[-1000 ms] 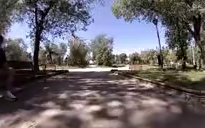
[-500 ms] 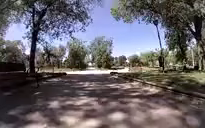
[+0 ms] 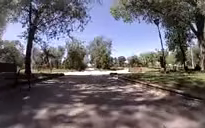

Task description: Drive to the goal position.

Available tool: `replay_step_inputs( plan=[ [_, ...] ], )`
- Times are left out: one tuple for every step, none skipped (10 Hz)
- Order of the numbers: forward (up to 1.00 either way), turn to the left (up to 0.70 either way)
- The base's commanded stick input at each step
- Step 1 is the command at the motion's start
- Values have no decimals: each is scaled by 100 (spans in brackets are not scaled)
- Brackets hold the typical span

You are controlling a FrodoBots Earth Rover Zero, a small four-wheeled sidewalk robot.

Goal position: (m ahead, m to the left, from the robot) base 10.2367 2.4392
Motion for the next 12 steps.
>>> replay_step_inputs(
  plan=[
    [70,1],
    [70,1],
    [70,1],
    [70,1],
    [70,1],
    [70,1],
    [70,1],
    [70,1],
    [70,1],
    [70,1],
    [70,1],
    [70,1]
  ],
)
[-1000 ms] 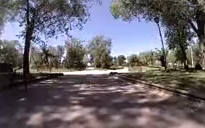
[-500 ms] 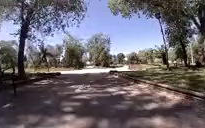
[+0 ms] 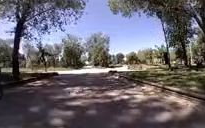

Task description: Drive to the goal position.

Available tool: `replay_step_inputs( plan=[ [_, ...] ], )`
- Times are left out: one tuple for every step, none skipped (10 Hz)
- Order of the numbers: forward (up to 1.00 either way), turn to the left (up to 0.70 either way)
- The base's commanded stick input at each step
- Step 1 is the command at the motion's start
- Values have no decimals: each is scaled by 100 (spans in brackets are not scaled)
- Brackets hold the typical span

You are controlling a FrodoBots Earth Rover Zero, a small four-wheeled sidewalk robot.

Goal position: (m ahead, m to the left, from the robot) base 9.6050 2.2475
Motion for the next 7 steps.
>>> replay_step_inputs(
  plan=[
    [70,1],
    [70,1],
    [70,1],
    [70,1],
    [70,1],
    [70,1],
    [70,1]
  ],
)
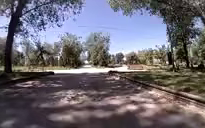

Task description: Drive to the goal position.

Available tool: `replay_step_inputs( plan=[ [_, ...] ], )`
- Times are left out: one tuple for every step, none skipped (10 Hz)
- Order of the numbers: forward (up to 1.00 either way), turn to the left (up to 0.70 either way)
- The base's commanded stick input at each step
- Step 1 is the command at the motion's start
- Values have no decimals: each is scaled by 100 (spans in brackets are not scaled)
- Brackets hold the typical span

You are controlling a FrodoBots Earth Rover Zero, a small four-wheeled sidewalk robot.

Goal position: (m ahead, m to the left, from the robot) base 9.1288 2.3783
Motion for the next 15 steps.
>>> replay_step_inputs(
  plan=[
    [70,1],
    [70,1],
    [70,1],
    [70,1],
    [70,1],
    [70,1],
    [70,1],
    [70,2],
    [70,17],
    [70,36],
    [70,36],
    [70,36],
    [70,36],
    [70,36],
    [70,36]
  ],
)
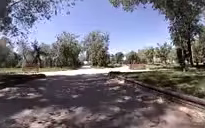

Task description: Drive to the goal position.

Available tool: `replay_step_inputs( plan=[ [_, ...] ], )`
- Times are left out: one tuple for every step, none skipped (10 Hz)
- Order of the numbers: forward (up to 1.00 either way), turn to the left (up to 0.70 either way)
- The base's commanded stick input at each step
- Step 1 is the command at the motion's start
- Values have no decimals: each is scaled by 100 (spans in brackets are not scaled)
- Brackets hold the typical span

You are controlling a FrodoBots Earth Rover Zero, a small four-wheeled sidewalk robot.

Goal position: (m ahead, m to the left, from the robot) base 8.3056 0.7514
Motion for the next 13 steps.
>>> replay_step_inputs(
  plan=[
    [70,32],
    [70,14],
    [70,1],
    [70,1],
    [70,1],
    [70,1],
    [70,1],
    [70,1],
    [70,1],
    [70,1],
    [70,1],
    [70,1],
    [70,1]
  ],
)
